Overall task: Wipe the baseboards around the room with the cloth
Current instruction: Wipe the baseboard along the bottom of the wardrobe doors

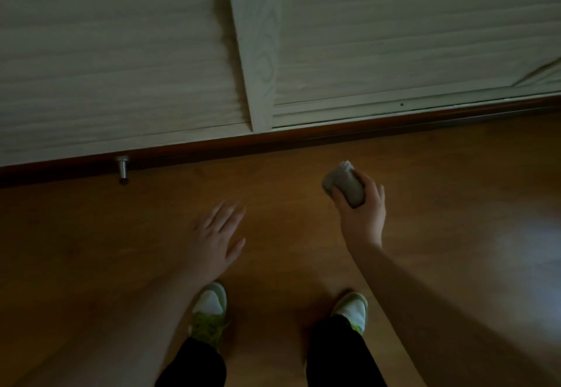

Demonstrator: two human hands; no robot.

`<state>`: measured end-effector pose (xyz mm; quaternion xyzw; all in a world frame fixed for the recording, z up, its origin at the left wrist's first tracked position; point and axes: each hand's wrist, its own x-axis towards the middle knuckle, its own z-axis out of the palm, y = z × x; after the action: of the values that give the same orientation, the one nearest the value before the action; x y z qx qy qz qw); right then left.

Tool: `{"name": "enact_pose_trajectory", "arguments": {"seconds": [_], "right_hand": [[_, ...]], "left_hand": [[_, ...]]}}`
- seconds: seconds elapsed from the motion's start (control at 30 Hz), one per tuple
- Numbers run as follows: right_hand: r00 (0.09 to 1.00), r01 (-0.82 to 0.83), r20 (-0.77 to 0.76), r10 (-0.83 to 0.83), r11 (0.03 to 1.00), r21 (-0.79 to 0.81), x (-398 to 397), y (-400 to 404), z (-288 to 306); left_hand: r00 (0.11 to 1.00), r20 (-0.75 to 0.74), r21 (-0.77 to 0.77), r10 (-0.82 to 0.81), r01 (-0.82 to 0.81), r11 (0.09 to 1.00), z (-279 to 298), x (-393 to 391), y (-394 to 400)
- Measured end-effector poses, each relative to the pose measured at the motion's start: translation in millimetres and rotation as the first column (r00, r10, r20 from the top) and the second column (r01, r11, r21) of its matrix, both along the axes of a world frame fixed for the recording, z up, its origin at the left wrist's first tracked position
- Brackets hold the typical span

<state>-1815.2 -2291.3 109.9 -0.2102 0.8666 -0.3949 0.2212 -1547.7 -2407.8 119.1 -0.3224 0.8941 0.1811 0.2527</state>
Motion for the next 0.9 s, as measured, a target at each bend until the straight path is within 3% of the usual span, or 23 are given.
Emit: {"name": "enact_pose_trajectory", "arguments": {"seconds": [0.17, 0.63, 0.77, 0.9], "right_hand": [[0.993, -0.121, 0.006, 0.120, 0.991, 0.060, -26.9, 15.3, 27.6], [0.951, -0.307, 0.017, 0.308, 0.938, 0.159, -78.0, -3.4, 85.4], [0.940, -0.342, 0.062, 0.336, 0.932, 0.124, -104.3, -20.7, 75.6], [0.908, -0.414, 0.086, 0.410, 0.909, 0.040, -143.4, -26.2, 44.1]], "left_hand": [[0.999, 0.046, -0.009, -0.016, 0.017, 1.000, 10.2, -27.4, 19.0], [0.971, 0.002, 0.046, 0.241, -0.240, 0.970, 63.8, -42.8, 28.9], [0.963, 0.001, 0.072, 0.269, -0.269, 0.961, 58.3, -74.5, 35.7], [0.946, 0.046, -0.036, 0.322, -0.321, 0.946, 34.2, -96.5, 47.2]]}}
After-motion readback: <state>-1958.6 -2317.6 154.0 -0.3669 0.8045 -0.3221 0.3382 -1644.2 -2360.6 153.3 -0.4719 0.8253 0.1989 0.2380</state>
